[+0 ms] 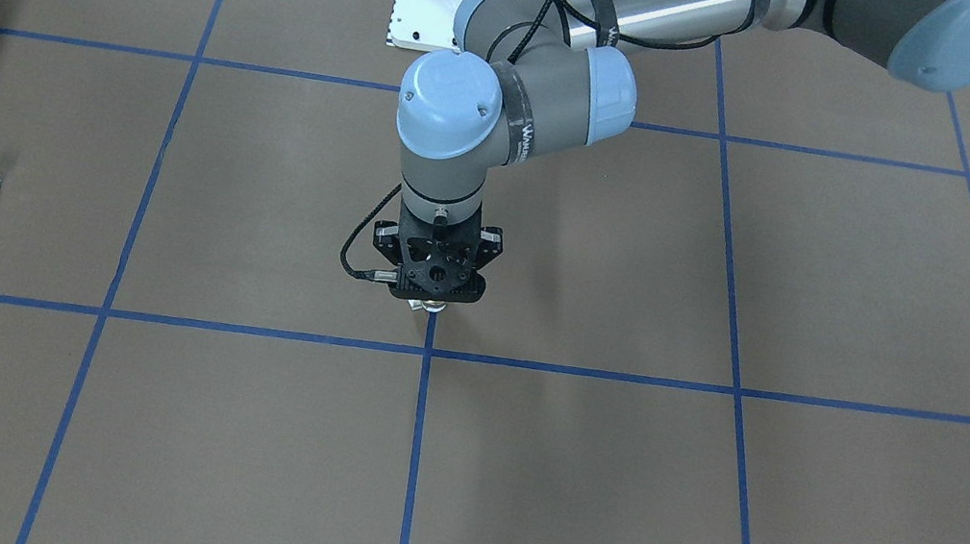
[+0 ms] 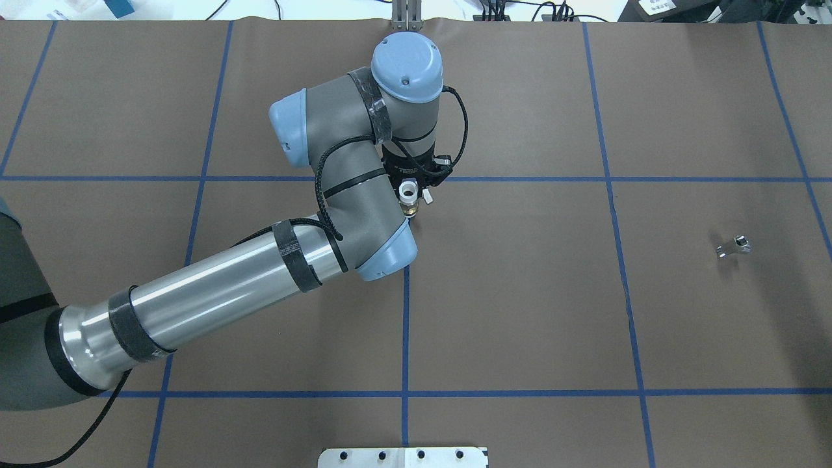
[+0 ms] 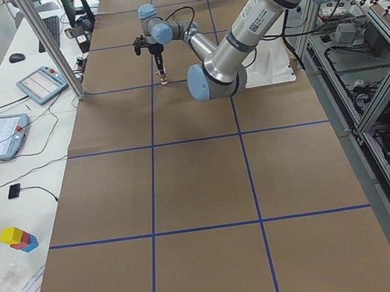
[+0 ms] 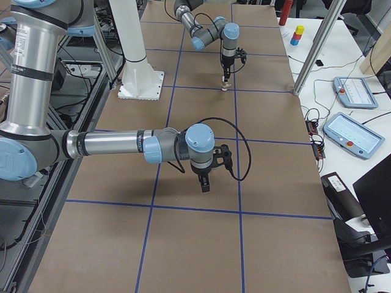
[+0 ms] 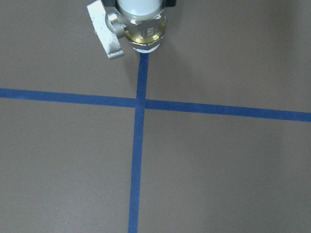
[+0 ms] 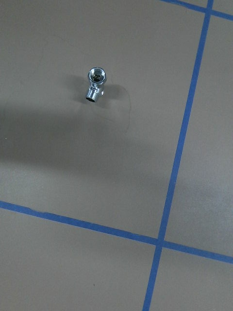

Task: Assemble PPR valve and pipe with both arms
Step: 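Set the valve upright at table center and open the left gripper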

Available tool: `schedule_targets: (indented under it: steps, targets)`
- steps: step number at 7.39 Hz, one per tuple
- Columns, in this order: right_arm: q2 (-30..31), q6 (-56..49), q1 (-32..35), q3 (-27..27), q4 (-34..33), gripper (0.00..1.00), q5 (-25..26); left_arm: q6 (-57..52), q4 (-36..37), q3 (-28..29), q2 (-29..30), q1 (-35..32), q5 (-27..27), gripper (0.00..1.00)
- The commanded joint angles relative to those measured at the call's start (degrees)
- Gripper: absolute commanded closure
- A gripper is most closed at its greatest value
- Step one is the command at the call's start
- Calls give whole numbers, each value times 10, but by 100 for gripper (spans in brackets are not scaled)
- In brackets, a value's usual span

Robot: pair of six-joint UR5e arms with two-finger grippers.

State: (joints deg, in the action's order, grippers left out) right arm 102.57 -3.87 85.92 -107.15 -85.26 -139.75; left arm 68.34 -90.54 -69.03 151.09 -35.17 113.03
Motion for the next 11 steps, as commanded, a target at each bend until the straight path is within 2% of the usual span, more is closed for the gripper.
schedule_targets:
  steps: [1, 2, 3, 4, 5, 6, 7, 9, 10, 11]
  targets:
    - [0, 0, -1, -1, 0, 0, 0, -1, -1, 0, -1, 0, 0, 100]
    - [0, 0, -1, -1, 0, 0, 0, -5, -1, 0, -1, 0, 0, 45]
    - [0, -2, -3, 0, 0, 0, 0, -8, -1, 0, -2, -1, 0, 4]
    - [0, 0, -11, 0, 4, 0, 2, -8, -1, 0, -2, -4, 0, 1]
    - [-1, 2, -18, 1, 38, 0, 11, -8, 1, -11, -1, -15, 5, 1]
    - [0, 3, -31, 9, 53, 0, 28, -8, 6, -55, -24, -24, 15, 1]
    - [3, 15, -35, 9, 53, 0, 27, -15, 8, -141, -92, -45, 48, 1]
    - [-3, 108, -93, 11, 82, 0, 42, -62, 11, -341, -272, -66, 63, 1]
    - [-9, 196, -136, 12, 121, 0, 77, -102, 12, -392, -331, -81, 63, 1]
    - [-24, 268, -172, 38, 161, 0, 109, -153, 9, -430, -400, -94, 63, 1]
